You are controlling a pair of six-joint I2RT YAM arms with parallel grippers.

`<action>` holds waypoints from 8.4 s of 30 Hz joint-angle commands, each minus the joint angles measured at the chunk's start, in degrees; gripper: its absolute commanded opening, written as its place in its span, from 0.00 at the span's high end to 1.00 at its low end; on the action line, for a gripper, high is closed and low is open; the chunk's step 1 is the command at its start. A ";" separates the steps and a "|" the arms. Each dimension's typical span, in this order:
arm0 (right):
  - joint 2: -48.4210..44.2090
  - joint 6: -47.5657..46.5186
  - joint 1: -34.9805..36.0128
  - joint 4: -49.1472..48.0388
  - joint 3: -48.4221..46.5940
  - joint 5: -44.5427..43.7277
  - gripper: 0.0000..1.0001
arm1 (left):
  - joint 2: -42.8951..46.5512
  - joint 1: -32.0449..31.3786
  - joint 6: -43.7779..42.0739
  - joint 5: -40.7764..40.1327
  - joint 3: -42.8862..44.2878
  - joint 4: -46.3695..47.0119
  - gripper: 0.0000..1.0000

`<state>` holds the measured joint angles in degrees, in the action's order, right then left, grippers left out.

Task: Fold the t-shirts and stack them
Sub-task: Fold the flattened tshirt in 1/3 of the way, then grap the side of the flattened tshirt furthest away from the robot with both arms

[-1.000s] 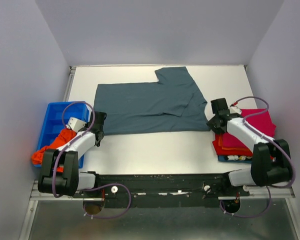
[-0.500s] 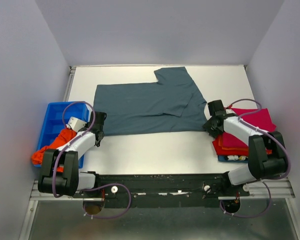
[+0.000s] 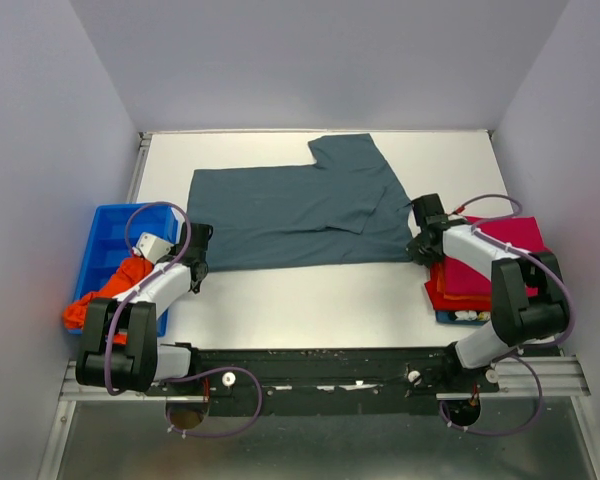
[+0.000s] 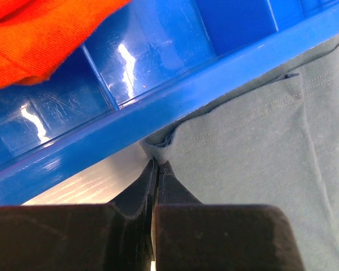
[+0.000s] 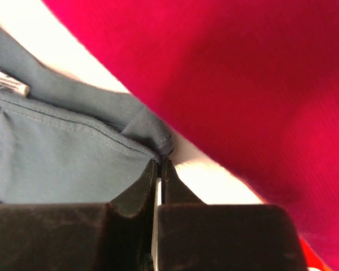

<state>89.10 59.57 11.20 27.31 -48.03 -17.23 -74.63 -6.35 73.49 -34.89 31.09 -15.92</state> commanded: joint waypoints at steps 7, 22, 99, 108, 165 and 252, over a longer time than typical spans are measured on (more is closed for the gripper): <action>-4.19 -0.24 0.31 2.48 -0.66 -5.36 0.99 | 1.85 0.46 -2.21 -2.10 2.04 -1.39 1.00; -15.87 -10.61 0.49 3.19 -23.53 3.88 0.99 | 8.27 0.46 -1.51 -3.16 21.38 -13.95 1.00; 25.59 -26.26 -0.48 -4.99 -51.81 13.37 0.49 | -44.01 5.82 -35.53 11.25 56.78 0.46 0.39; 32.44 -26.44 -0.48 -4.55 -58.40 15.56 0.47 | -54.30 8.54 -33.59 12.92 72.52 -13.51 0.41; 62.51 -15.01 -6.37 1.34 -87.58 27.60 0.48 | -51.24 7.58 -35.61 28.92 59.28 -4.48 1.00; 23.32 -28.37 -6.19 3.36 -51.64 24.97 0.99 | -31.02 10.30 -44.31 24.61 44.41 8.36 1.00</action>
<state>115.96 31.86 6.15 31.53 -101.49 7.14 -109.03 4.36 29.98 -8.25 77.12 -10.68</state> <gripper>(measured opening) 0.011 0.014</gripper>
